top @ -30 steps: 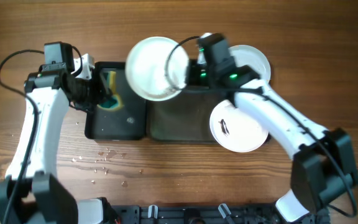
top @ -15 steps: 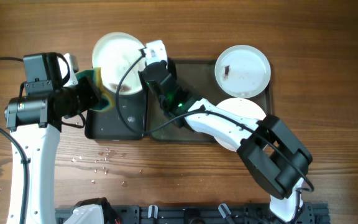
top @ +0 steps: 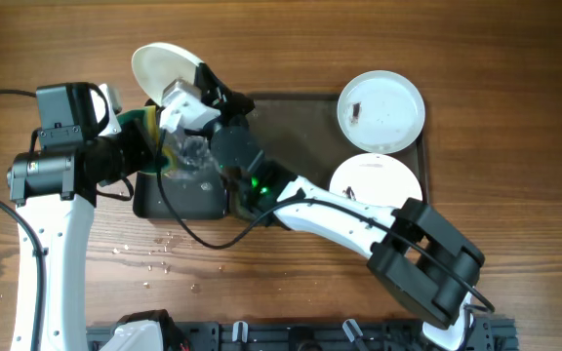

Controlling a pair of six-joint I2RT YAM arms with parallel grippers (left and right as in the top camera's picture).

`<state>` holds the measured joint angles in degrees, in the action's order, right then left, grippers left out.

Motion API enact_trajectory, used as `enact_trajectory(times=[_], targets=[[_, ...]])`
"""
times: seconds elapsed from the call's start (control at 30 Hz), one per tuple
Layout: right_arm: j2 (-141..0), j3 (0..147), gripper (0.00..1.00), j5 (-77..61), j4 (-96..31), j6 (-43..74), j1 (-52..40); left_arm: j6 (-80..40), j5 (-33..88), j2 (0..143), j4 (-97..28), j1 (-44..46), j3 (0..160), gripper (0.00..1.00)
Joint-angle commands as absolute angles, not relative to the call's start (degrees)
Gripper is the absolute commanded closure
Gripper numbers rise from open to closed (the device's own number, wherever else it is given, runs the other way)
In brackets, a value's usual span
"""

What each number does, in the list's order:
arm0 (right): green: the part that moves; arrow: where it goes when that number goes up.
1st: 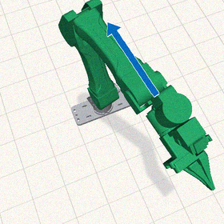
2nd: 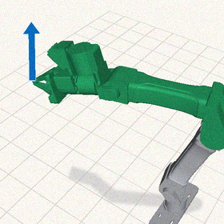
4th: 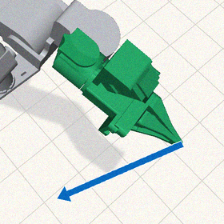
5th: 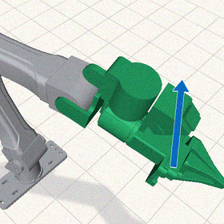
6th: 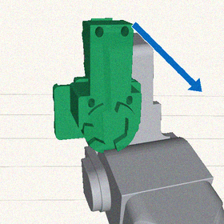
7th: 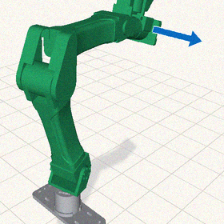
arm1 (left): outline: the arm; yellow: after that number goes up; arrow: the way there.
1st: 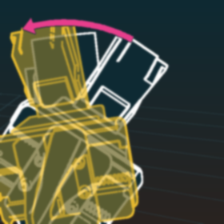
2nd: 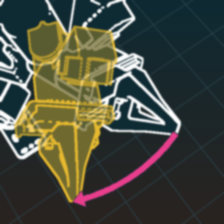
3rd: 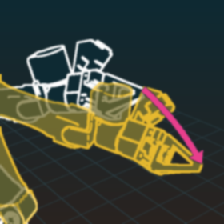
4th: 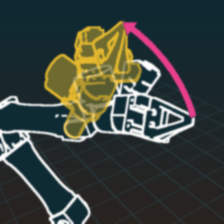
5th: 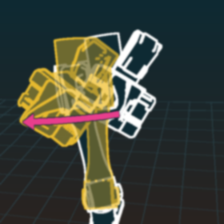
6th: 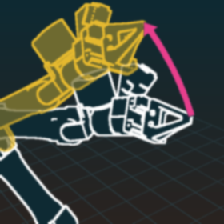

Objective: Clean dirty plates on tray and stack at the side
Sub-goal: 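Grip the cleaned plate rim with the right gripper and lift it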

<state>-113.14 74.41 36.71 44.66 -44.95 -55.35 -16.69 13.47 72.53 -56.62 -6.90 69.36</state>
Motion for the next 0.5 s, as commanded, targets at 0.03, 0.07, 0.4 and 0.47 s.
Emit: enact_trajectory(times=[0.03,0.07,0.4,0.47], targets=[[-111.31,75.16,0.96,39.16,47.66,-48.05,-55.88,-17.17,13.39,72.44,-56.45,-6.85,69.36,0.96],[-111.31,75.16,0.96,39.55,48.25,-48.03,-55.86,-17.17,13.37,72.44,-56.45,-6.87,69.36,0.96],[-111.31,75.16,0.96,43.18,48.69,-40.86,-55.07,-17.17,13.39,72.44,-56.38,-6.85,69.36,0.96],[-111.31,75.16,0.96,43.13,46.98,-37.56,-54.52,-17.19,13.39,72.44,-56.36,-6.85,69.36,0.96]])
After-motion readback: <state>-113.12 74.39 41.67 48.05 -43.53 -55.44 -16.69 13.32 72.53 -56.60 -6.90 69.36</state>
